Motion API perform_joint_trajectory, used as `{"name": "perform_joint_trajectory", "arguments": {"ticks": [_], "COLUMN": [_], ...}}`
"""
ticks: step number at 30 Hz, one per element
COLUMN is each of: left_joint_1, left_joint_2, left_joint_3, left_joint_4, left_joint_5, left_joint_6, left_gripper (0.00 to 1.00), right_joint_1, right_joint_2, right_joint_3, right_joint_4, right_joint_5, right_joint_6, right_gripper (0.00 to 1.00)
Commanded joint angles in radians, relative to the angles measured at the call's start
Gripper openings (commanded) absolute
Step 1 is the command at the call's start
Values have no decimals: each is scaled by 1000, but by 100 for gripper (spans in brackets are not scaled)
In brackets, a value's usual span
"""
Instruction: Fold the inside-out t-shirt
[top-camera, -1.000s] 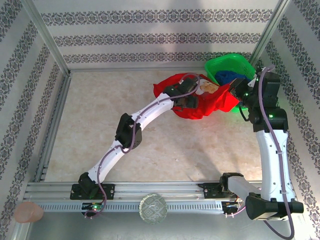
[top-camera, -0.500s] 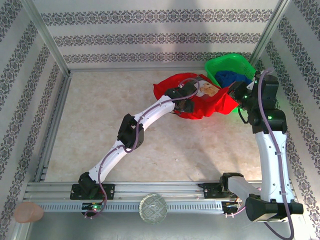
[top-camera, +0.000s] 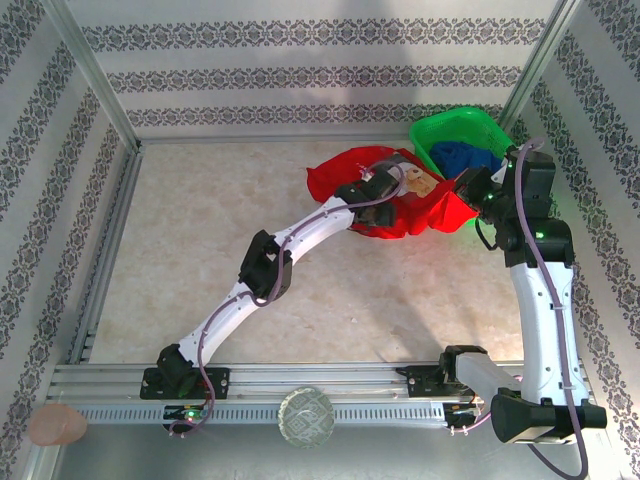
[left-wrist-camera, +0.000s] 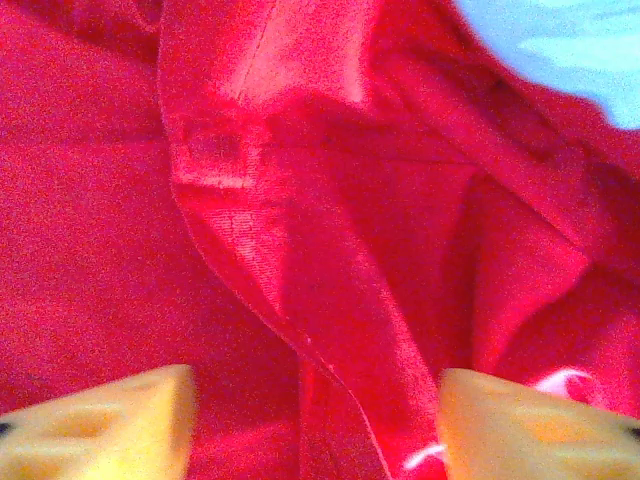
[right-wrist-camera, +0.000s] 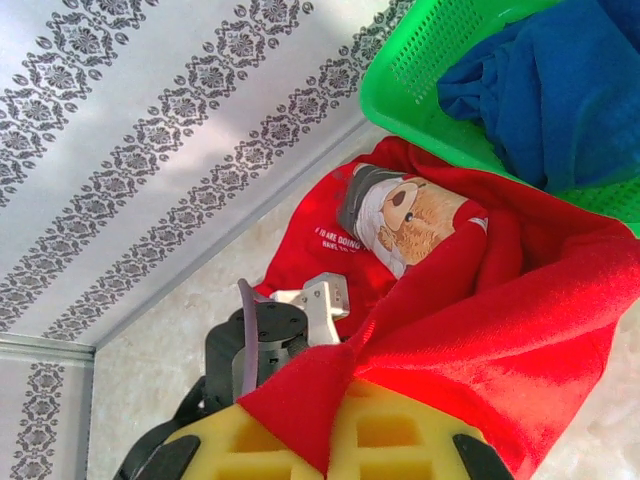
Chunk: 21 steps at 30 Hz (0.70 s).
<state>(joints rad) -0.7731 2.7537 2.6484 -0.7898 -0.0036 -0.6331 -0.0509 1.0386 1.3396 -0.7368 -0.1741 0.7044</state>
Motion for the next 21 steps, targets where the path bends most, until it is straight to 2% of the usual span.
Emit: {"name": "perform_joint_trajectory", "arguments": {"ticks": [1,3,6,10,13,17,21], "left_joint_1": [-12,-12,-9,35,119,290,475], "left_joint_2": [21,19,-11,-141,-291,-496,-642], "left_joint_3": [17,18,34,37,40,47,48], "left_joint_4": [46,58,46,13,9,21,50], "left_joint_5": [4,0,-24,-42,-15,92,244], "left_joint_6": [-21,-27,-19,21,63,59,-27], "left_gripper": [39,12,1,0,0,0,0], "right_joint_1": [-13,-14,-14,-35,-76,-134,-157], "right_joint_2": [-3,0,12,60,134,252,362], "right_joint_3": [31,39,54,96,179,386,632], "right_joint_4": [-26,-30,-24,40,112,175,195], "right_joint_5": [-17,-13,-5,-7,-37,-88,-141], "right_joint_6": [-20,-23,-26,0,40,98,130], "right_gripper": [0,0,0,0,0,0,0]}}
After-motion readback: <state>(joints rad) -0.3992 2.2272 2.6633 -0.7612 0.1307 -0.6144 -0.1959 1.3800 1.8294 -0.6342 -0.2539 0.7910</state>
